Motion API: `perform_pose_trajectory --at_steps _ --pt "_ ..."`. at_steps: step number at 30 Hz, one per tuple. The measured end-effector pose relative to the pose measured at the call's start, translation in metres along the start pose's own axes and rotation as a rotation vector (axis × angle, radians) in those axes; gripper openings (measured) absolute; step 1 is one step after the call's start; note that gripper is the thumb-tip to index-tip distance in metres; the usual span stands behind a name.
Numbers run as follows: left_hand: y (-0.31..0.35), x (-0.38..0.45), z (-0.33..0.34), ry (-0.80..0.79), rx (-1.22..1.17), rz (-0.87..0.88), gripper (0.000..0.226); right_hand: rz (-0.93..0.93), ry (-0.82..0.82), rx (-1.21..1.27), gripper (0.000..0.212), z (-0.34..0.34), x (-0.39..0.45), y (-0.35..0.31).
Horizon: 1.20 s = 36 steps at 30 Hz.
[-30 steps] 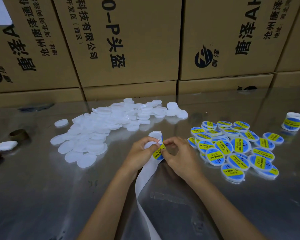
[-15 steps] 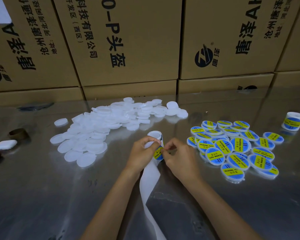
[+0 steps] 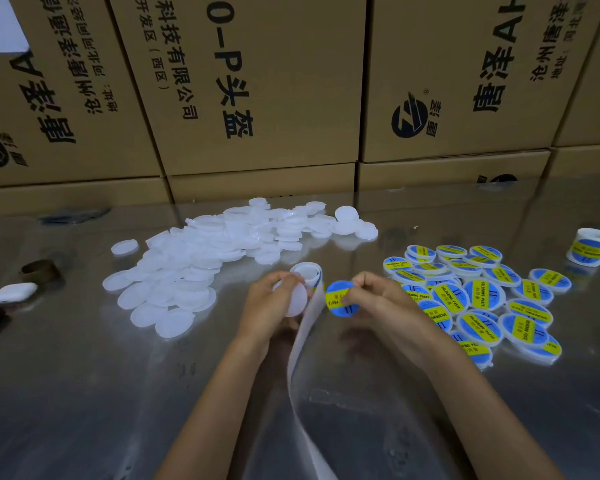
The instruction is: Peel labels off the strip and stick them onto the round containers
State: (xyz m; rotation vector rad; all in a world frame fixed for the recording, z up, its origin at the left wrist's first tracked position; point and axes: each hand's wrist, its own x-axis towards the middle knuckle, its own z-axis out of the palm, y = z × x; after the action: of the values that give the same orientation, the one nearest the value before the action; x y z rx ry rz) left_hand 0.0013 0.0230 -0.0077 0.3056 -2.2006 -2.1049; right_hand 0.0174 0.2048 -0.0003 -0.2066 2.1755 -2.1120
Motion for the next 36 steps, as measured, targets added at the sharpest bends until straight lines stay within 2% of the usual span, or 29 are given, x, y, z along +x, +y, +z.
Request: perform_pose_trajectory --at_steps 2,5,9,12,20,36 --pt "0.009 0.002 -0.004 -0.008 -0.122 -0.047 0.014 0.0 0.039 0.109 0.016 0.0 0.001 -0.004" --pt "0.016 0.001 -0.005 -0.104 -0.462 -0.079 0.029 -0.034 0.058 0.162 0.017 0.006 0.001 -0.008" --pt "0.021 -0.009 -0.001 -0.308 -0.637 -0.111 0.034 -0.13 0.09 0.164 0.021 0.015 0.0 -0.008" --pt "0.025 -0.017 0.008 -0.398 -0.669 -0.142 0.037 -0.203 0.138 0.157 0.025 0.021 0.001 -0.008" --pt "0.025 -0.021 0.016 -0.47 -0.75 -0.152 0.042 -0.252 0.252 0.132 0.031 0.024 0.003 -0.005" --pt "0.031 -0.032 0.027 -0.495 -0.811 -0.169 0.048 -0.272 0.306 0.108 0.032 0.023 0.007 0.0"
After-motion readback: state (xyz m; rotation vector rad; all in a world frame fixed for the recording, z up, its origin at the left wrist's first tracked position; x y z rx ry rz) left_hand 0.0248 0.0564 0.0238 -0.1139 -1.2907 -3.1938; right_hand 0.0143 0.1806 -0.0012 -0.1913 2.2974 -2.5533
